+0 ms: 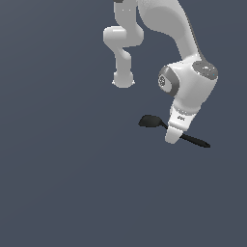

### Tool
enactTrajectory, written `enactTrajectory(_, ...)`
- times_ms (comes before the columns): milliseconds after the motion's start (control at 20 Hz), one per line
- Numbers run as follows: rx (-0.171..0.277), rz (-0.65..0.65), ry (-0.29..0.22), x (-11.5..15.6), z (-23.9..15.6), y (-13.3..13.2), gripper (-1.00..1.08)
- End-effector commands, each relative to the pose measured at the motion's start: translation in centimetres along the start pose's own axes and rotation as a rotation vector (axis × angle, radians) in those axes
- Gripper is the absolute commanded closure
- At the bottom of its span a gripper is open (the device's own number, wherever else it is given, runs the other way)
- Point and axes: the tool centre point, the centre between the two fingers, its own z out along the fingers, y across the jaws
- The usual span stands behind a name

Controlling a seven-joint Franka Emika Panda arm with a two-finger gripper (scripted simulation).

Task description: Pick up the object and move it to a goal position.

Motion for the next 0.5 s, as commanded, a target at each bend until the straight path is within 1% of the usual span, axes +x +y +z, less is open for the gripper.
enactTrajectory(0, -0.001, 0.001, 0.0, 0.9, -1.4, -1.3, 1.08)
enactTrajectory(200, 0.0, 0.002, 0.001, 1.8, -2.7, -2.4, 1.08)
enactTrajectory(450, 0.001, 0.002, 0.002, 2.1, -2.9, -2.5, 1.08)
